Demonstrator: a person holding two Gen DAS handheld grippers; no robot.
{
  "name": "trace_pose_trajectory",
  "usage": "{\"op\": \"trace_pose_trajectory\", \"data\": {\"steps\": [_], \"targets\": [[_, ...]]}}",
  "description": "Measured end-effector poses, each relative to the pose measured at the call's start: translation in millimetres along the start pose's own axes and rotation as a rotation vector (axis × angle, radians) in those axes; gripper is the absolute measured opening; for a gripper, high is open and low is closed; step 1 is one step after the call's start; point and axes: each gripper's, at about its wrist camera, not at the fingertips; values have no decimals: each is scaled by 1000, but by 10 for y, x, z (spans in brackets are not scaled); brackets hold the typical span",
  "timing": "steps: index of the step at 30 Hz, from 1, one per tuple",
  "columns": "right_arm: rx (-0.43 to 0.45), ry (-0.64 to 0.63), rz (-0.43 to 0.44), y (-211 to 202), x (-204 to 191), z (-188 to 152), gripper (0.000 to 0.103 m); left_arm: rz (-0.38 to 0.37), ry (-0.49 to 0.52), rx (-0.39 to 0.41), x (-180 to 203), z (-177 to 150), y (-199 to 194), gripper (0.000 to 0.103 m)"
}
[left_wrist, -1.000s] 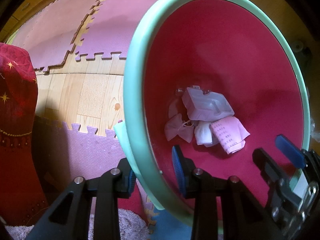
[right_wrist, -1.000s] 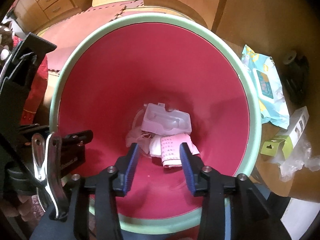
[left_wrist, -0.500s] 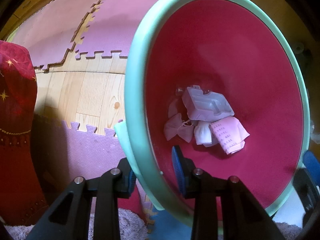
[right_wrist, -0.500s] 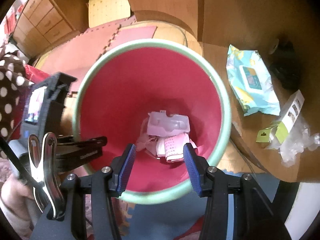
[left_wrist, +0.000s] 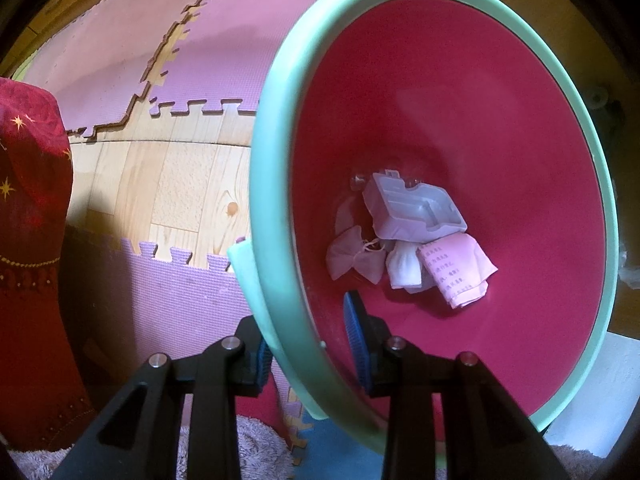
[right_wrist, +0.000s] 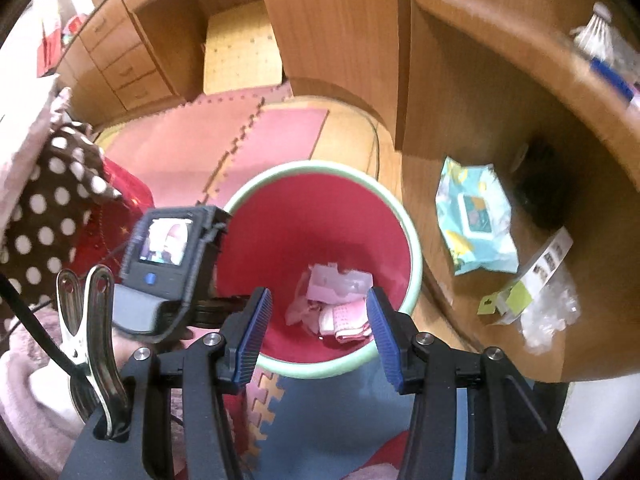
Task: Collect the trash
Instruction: 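Move the right tool back to the shelf toward the pink tape roll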
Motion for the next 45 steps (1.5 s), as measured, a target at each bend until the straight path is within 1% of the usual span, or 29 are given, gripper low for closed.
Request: {"op": "trace_pose_trajectory", "data": {"steps": [5, 11, 17, 20, 25, 31, 36, 42, 45], "targets": [[60, -5, -3, -329, 6, 34, 50, -3, -3, -3, 3, -3, 0, 34], [135, 22, -30, -684, 121, 152, 50, -17, -12, -18, -37, -22, 3, 34], [206, 38, -84, -963, 324, 274, 50, -21, -32, -34, -67, -39, 9, 34], [247, 73, -128, -1063, 520, 336, 50, -19, -29, -33, -55, -36, 4, 35], [291, 166, -192, -1160, 911, 413, 50, -12, -10, -19, -2, -13, -28, 34], [340, 289, -268, -1239, 1409, 507, 50, -9, -15, -23, -27, -1, -15, 34], [374, 393, -343, -1234, 1770, 617, 50, -4, -6, -16, -16, 7, -18, 34], [420, 503, -396, -1156, 2100, 749, 50, -2, 0, -11, 9, 15, -27, 34], [420, 543, -399, -1068, 2220, 807, 50, -3, 0, -12, 11, 15, -27, 34]]}}
Point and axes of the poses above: each gripper's, at about its wrist camera, not at the fingertips, and y roughly the way its jaws point, x to its right, z to its top, and after that the axes turned 4 degrees about -z, right-handed
